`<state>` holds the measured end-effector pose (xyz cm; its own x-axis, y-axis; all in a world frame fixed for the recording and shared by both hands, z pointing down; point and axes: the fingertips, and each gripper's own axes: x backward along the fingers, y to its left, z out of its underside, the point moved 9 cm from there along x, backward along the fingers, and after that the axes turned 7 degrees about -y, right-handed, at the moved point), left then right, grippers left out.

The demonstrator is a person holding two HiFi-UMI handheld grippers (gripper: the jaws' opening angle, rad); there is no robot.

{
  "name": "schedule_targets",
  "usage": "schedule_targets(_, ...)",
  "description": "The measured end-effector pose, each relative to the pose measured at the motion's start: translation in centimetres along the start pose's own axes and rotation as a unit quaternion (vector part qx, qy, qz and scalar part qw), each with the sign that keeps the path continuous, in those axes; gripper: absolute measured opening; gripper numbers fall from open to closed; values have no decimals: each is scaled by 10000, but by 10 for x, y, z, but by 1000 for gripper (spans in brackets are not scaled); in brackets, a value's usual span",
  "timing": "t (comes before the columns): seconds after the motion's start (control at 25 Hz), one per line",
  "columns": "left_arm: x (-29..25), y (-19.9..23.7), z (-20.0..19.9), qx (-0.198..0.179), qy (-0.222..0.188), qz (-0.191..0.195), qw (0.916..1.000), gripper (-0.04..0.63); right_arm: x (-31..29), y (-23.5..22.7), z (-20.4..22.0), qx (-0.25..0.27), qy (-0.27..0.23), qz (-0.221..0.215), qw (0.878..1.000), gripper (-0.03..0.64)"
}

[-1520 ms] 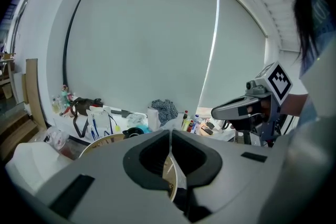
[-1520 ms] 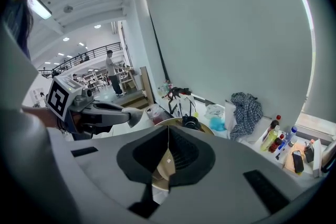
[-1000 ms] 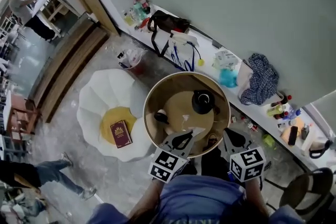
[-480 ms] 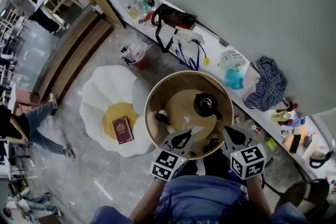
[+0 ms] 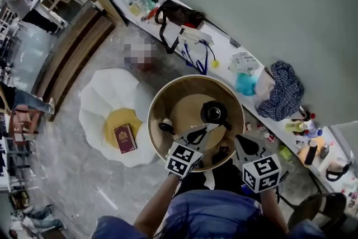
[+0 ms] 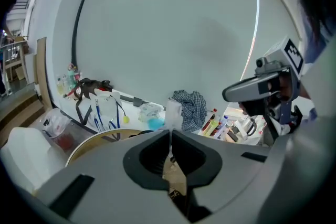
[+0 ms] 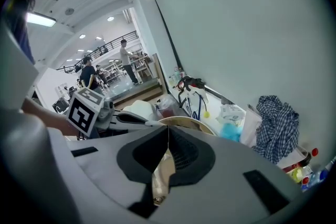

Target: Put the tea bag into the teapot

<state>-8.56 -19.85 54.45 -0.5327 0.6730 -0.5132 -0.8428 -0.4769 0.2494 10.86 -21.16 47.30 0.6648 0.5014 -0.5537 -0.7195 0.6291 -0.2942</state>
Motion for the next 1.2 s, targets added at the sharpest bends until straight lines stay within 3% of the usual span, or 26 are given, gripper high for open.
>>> schedule_targets(0.24, -46, 18, 12, -193, 426, 90, 9989, 25, -14, -9, 1, -57, 145, -96, 9998, 18)
schedule_targets(0.52, -89, 46, 32, -154, 870, -215, 9959, 25, -21, -17, 19, -266, 409, -149, 9987, 18)
schedule_targets(0.72, -115, 53, 42, -174, 1146, -226, 9930, 25, -22, -27, 30, -390, 596, -74, 9974, 18)
schedule_targets(1.2, -152, 51, 59, -594, 2193, -300, 9734, 25, -22, -44, 37, -455, 658, 4, 9968, 18)
